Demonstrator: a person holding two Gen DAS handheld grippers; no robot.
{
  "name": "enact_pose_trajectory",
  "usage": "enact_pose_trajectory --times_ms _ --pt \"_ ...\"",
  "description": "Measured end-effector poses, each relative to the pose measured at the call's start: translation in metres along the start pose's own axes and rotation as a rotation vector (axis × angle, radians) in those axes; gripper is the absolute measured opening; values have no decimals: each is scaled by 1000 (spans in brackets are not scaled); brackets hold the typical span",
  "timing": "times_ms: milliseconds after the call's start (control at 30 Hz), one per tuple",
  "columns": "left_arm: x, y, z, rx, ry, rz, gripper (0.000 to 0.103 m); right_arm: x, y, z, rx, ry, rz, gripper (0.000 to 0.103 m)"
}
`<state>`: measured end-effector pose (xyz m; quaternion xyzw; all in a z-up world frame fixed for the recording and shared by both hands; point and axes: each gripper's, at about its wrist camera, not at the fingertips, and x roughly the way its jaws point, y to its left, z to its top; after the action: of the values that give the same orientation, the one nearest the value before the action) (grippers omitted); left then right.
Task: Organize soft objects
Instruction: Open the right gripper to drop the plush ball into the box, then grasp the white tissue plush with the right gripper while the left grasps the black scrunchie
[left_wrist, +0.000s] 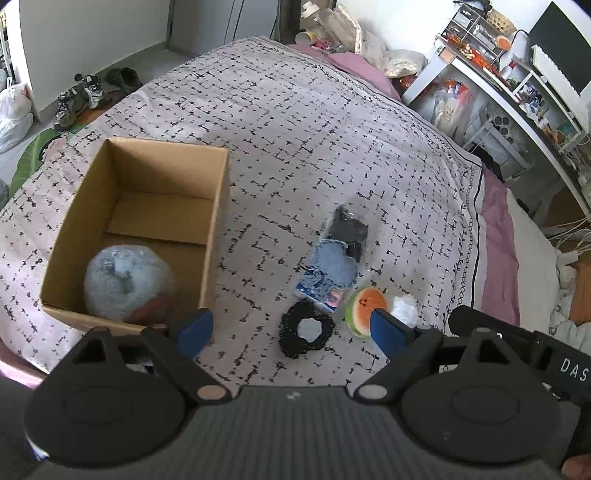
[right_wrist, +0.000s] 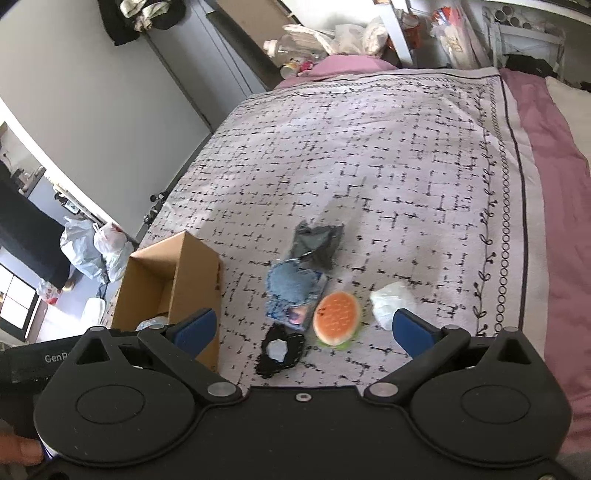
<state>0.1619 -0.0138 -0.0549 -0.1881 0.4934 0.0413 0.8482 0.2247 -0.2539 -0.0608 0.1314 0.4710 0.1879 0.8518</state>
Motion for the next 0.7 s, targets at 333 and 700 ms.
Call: enact_pose_trajectory --times_ms 333,700 --pt "24 -24 -8 7 23 21 91 8 -34 9 58 8 -23 103" --pt "64 -38 -22 69 52 46 90 39 -66 11 173 48 -26 102"
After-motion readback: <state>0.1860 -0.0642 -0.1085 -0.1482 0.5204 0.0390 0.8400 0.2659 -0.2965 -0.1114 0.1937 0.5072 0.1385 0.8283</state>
